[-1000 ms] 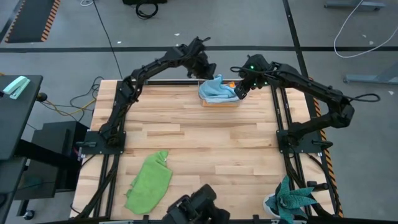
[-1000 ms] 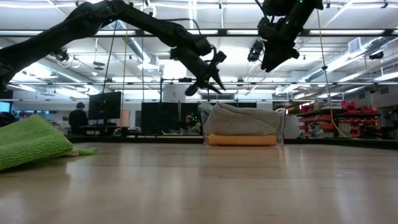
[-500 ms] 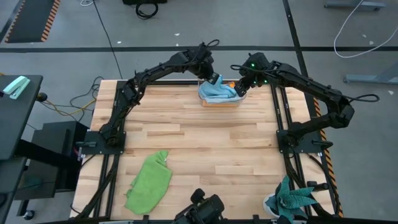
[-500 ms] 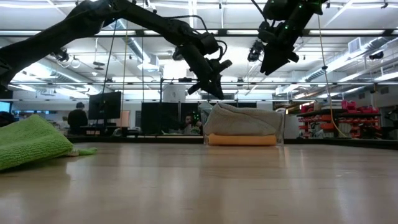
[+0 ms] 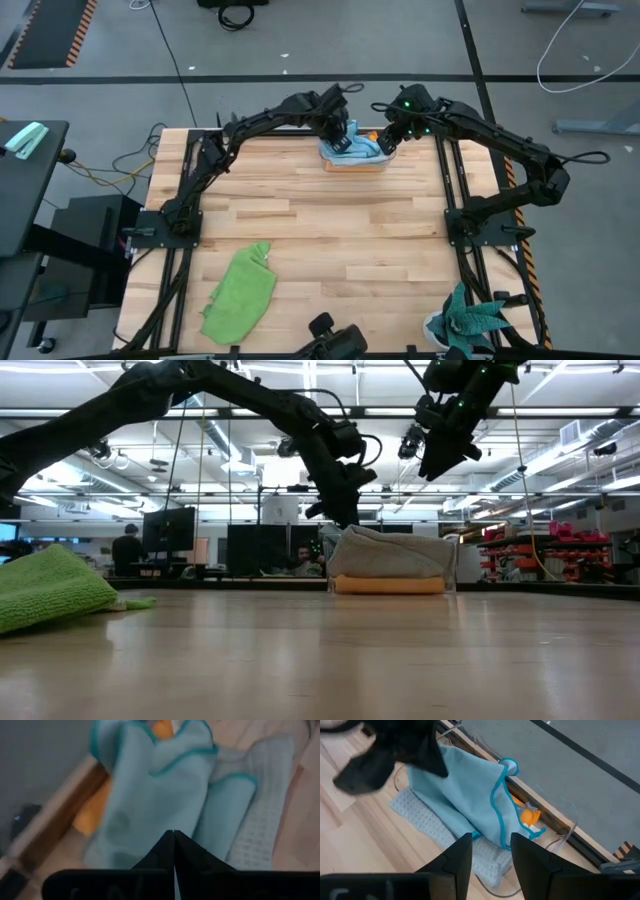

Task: Fold microfiber towels
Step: Put the blue microfiber cloth into the transparent bin

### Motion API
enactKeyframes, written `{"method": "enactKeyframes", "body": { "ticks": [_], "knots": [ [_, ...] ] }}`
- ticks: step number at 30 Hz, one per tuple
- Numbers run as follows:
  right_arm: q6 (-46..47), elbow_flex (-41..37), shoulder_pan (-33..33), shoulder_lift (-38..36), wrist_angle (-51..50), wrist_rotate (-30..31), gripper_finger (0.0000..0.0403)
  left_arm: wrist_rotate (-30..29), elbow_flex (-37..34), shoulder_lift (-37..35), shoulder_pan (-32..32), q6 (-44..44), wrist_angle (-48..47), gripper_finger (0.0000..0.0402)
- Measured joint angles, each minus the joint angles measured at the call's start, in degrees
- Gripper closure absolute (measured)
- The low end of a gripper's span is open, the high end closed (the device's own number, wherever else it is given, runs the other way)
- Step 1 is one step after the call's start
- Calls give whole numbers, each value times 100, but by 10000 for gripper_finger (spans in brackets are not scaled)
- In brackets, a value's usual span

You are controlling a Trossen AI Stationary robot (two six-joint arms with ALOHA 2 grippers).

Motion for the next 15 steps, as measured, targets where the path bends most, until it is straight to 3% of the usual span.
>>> {"method": "enactKeyframes", "body": {
  "ticks": [7, 15],
  "knots": [
    [106, -2, 41, 0, -2, 0, 261, -672, -4, 223, 18, -468, -97, 386],
    [243, -6, 302, 0, -2, -7, 261, -656, -7, 233, 156, -749, 44, 389]
  ]
}}
